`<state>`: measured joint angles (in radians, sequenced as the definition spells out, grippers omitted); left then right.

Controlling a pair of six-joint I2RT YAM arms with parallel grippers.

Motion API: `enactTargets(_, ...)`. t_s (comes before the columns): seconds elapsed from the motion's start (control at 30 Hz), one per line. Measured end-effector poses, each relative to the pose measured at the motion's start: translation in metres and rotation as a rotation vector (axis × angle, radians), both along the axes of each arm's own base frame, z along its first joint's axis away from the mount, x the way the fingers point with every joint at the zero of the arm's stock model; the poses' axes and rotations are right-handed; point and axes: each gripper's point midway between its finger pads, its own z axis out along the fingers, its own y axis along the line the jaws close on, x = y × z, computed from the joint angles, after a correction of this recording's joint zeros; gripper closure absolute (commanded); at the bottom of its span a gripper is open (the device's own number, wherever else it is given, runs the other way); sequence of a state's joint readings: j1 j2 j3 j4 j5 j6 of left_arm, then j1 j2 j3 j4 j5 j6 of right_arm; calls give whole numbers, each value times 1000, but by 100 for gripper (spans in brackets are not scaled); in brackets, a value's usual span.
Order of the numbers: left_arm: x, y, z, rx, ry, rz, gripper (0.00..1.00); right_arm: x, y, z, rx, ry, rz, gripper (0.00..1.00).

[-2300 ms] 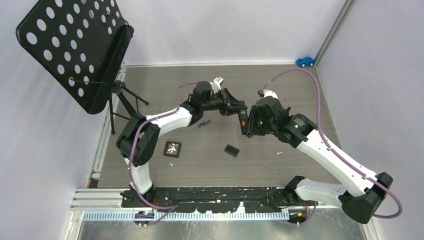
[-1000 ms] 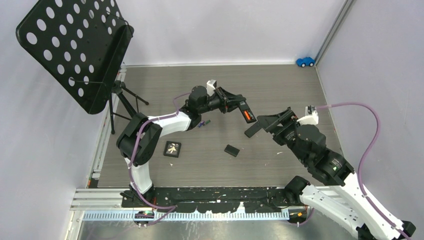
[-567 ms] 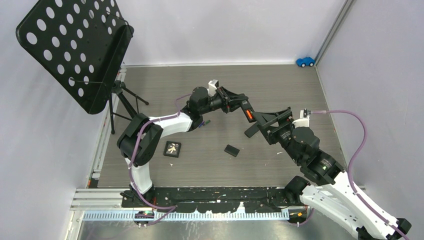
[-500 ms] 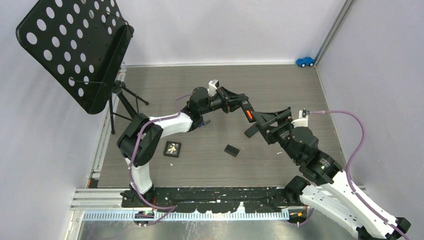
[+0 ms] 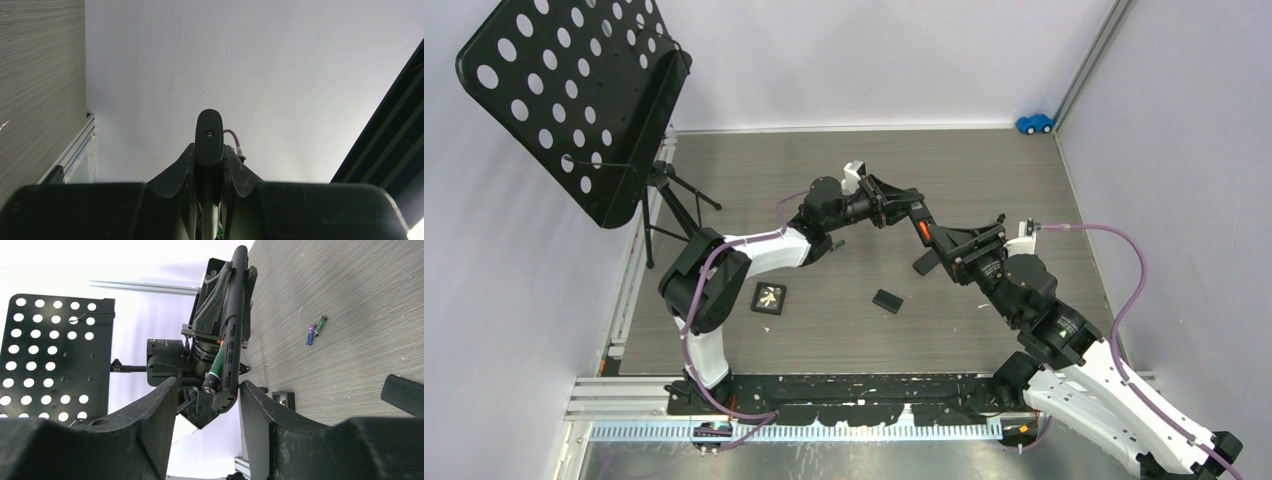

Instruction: Load the batteries into the remote control

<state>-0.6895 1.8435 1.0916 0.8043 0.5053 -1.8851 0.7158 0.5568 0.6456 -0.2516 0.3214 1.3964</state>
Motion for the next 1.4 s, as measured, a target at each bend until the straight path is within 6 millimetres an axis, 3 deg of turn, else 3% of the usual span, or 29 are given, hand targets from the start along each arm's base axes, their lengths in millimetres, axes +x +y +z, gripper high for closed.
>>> enactTargets(0.33, -4, -2, 5, -21, 6, -10, 100, 1, -1, 0, 8, 6, -11, 70)
enactTargets(0.83, -3, -1, 5, -19, -15, -6, 100, 4, 1, -10, -5, 40, -15, 78)
enactTargets(0.9, -3, -1, 5, -13, -33, -5, 100, 4, 1, -13, -10, 50, -15, 74)
enactTargets(1.03, -5, -1, 3, 14, -64, -7, 100, 1, -1, -17, -35, 57, -11, 44)
enactTargets(1.13, -9, 0, 3, 40, -99, -17, 100, -2, -3, -22, -71, 57, -5, 29)
enactTargets(1.27, -15, 1, 5, 76, -156, -37, 100, -6, -6, -18, -105, 20, 14, 24)
enactTargets(1.4, -22, 2, 3, 112, -207, -63, 100, -13, -6, -9, -137, -39, 52, 25)
